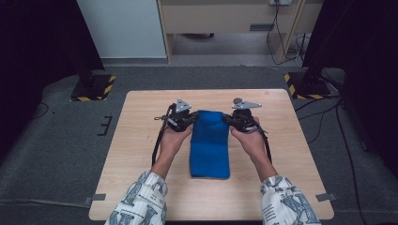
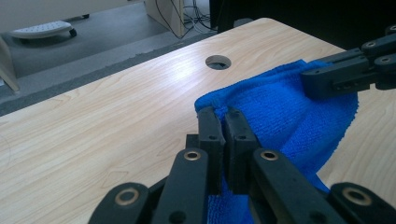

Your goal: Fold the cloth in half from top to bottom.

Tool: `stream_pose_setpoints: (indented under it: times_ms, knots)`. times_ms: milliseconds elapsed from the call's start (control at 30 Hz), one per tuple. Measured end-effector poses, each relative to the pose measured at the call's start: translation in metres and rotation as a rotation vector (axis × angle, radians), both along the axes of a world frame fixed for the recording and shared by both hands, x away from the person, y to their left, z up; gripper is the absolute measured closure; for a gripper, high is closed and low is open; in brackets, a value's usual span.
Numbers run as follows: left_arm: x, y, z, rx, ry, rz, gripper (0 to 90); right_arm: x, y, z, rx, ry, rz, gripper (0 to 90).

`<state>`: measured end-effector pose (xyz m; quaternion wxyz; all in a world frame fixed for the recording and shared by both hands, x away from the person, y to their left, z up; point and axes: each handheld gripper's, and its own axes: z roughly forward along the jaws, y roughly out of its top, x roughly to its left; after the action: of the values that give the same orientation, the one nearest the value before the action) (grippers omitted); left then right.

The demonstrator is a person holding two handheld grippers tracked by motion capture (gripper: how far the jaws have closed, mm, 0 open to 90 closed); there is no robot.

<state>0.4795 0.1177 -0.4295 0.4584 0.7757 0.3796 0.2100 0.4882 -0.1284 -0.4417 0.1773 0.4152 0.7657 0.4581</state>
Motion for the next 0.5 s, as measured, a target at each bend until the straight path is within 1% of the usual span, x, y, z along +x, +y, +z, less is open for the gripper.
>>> stream_pose_setpoints:
  times_ms: [100,233,333,500]
  knots:
    - [-0.006,0.002,-0.002,0.011,0.007,-0.007,86.8,-0.004,-0.001,0.001,0.008,-0.003,0.004,86.0]
    - [-0.012,0.004,-0.003,0.018,0.004,-0.014,86.7,-0.012,0.0,0.002,-0.001,-0.003,0.019,86.0]
    - [-0.015,0.005,-0.004,0.012,0.007,-0.016,86.7,-0.016,0.001,0.0,-0.011,-0.009,0.029,86.0]
    - [-0.024,0.003,-0.008,0.012,0.011,-0.028,86.5,-0.023,-0.001,-0.003,-0.019,-0.003,0.038,85.9]
